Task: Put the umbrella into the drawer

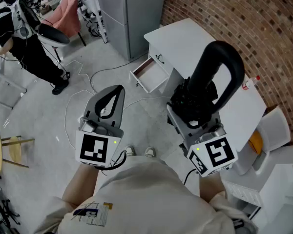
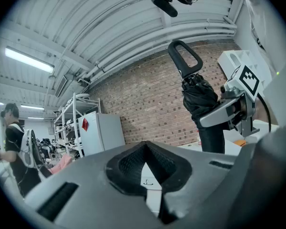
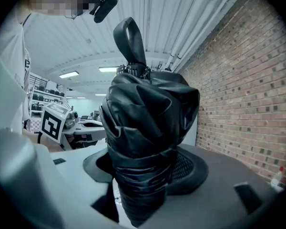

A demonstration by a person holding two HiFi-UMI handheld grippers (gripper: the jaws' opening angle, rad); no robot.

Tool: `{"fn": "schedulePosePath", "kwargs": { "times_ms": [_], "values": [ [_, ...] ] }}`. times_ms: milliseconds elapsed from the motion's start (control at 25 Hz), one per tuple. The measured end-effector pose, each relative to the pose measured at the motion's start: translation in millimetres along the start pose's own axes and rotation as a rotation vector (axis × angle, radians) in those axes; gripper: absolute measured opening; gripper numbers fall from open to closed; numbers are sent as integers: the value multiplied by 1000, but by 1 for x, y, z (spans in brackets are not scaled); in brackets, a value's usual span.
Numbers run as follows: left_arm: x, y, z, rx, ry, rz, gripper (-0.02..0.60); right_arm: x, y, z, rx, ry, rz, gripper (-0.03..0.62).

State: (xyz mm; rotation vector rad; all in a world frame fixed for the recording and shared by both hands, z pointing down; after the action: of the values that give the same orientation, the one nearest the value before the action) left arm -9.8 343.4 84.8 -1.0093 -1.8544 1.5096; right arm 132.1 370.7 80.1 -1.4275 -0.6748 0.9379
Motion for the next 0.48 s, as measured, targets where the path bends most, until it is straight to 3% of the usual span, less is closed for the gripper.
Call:
{"fn": "schedulePosePath", "kwargs": {
  "times_ms": [480],
  "values": [
    [-15, -7, -14, 3, -3, 33, 6, -1, -9, -21, -37, 5, 13, 267]
  ]
}}
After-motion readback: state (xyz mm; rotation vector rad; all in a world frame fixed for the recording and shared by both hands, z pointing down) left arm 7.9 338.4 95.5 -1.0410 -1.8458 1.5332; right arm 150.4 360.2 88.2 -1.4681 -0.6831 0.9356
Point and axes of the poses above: the fingertips, and each gripper's own axes: x backward along the fingers, z to its left, y out of its top, the point moved 1 cm from there along x, backward along the fingers, and after that the axes turned 3 degrees about -y, right-handed, at the moved point
